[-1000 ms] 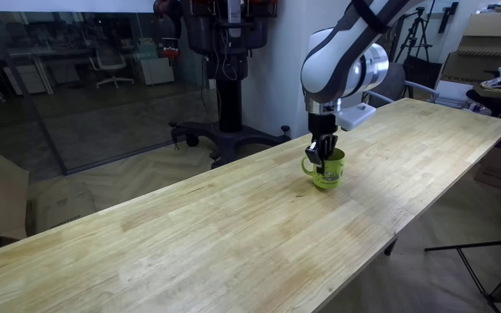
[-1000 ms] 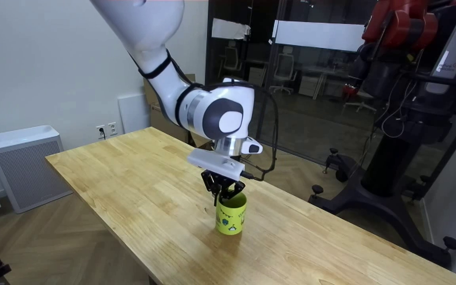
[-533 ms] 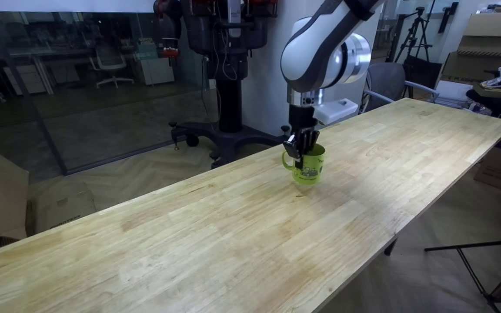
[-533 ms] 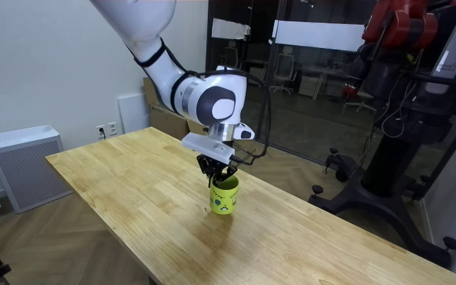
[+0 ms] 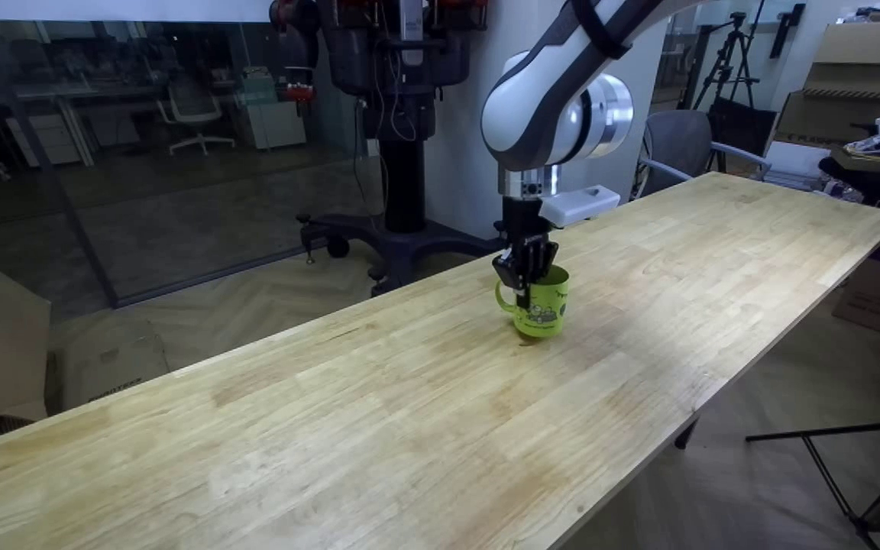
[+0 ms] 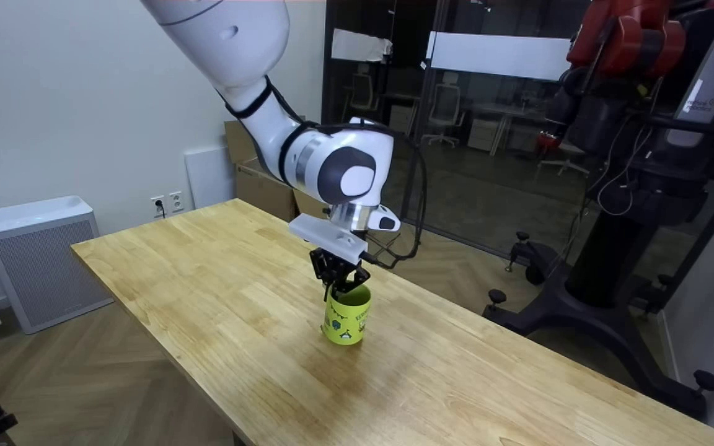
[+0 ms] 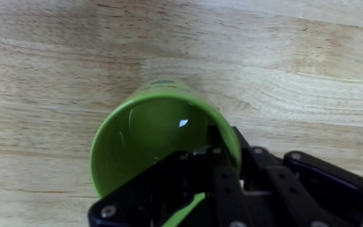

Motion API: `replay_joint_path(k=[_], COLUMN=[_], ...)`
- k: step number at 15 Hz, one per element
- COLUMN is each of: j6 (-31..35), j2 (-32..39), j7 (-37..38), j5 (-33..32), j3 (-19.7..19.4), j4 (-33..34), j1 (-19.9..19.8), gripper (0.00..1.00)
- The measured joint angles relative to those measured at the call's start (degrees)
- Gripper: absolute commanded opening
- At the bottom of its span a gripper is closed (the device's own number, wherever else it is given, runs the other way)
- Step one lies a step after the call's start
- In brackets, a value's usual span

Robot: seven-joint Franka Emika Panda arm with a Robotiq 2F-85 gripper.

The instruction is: Move the mug backwards

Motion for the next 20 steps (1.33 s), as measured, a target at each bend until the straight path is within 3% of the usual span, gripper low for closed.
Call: replay_joint_path(k=[4, 5, 6, 15, 20], j6=[-0.86, -0.92, -0.92, -0.91, -1.14], j2=[2.78, 3.07, 3.33, 3.67, 0.62], j7=[0.8, 0.84, 0.86, 1.06, 3.22], j5=[0.01, 0.01, 0.01, -0.16, -0.75], j3=[-0.04, -0.04, -0.05, -0.12, -1.17], j4=[3.22, 3.75, 4.2, 5.79, 3.56], j1=[-0.1, -0.11, -0.12, -0.06, 0.78], gripper=[0.03, 0.35, 0.36, 0.96, 1.0])
